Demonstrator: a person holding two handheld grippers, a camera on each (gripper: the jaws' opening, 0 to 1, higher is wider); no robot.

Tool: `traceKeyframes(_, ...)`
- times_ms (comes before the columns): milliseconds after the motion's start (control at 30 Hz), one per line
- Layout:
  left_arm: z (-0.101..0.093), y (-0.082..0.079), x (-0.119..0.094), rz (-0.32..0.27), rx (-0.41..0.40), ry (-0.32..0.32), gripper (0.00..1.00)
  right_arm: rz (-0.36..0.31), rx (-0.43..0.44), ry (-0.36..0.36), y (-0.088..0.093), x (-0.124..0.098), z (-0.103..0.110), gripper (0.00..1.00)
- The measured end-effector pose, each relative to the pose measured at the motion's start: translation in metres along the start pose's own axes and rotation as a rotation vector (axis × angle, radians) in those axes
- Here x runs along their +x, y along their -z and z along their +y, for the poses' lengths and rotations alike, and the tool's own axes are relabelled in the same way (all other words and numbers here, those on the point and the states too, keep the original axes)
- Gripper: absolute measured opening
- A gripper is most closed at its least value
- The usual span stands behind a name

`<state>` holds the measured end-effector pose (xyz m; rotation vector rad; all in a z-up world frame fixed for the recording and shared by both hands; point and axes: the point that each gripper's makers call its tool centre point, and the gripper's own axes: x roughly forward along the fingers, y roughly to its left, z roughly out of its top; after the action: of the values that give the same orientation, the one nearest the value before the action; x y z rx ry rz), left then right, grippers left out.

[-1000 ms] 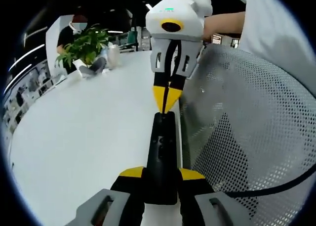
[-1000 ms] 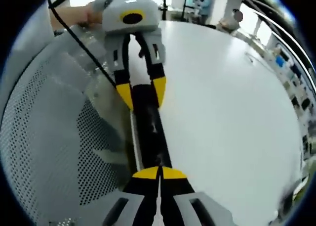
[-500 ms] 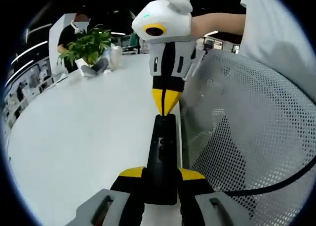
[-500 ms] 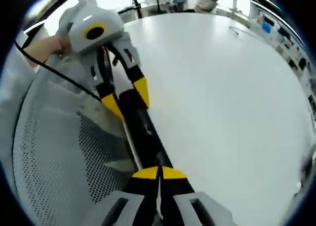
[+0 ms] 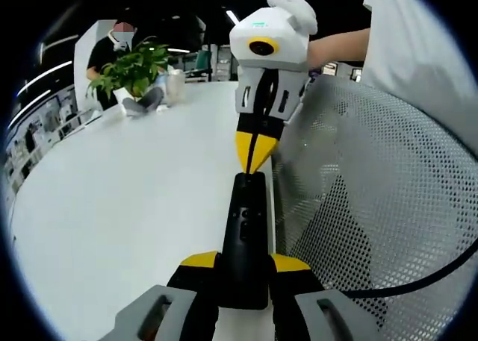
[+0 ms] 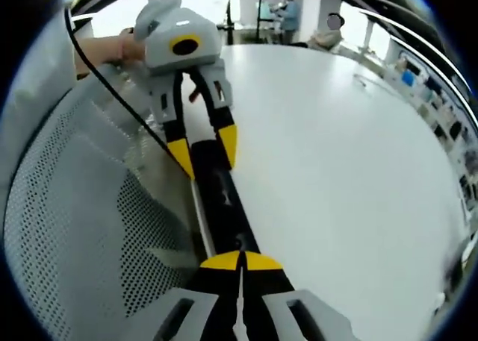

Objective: Press the specified remote control buttons in sequence, fully releasing each button before pressing the next.

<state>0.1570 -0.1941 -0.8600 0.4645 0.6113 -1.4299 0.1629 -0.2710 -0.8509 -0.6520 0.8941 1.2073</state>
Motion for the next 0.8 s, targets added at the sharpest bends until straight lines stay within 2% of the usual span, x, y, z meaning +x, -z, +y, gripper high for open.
traceKeyframes(100, 0.0, 0.0, 0.0, 0.0, 0.001, 0.0, 0.25, -0.025, -0.016, 0.001, -0.01, -0.001, 0.0, 0.0)
traceKeyframes(233, 0.0, 0.0, 0.0, 0.003, 0.008, -0.001, 0.25, -0.011, -0.022, -0.017, -0.011, 0.003, 0.002, 0.0)
traceKeyframes(367, 0.0, 0.0, 0.0, 0.003, 0.007, 0.0, 0.25, 0.035, -0.062, -0.029, -0.005, 0.007, 0.006, 0.0)
traceKeyframes(500, 0.0, 0.0, 0.001, 0.003, 0.012, 0.0, 0.25, 0.044, -0.106, -0.022, -0.006, 0.008, 0.005, 0.0)
traceKeyframes(567, 0.0, 0.0, 0.001, 0.002, 0.02, 0.004, 0.26, 0.073, -0.142, -0.031, -0.005, 0.008, 0.007, 0.0)
traceKeyframes(700, -0.001, -0.001, 0.002, 0.009, 0.024, 0.005, 0.26, 0.122, -0.213, -0.011, -0.005, 0.009, 0.007, 0.0)
traceKeyframes(800, 0.0, -0.001, 0.002, 0.01, 0.02, 0.006, 0.26, 0.135, -0.224, -0.001, -0.005, 0.01, 0.007, 0.0)
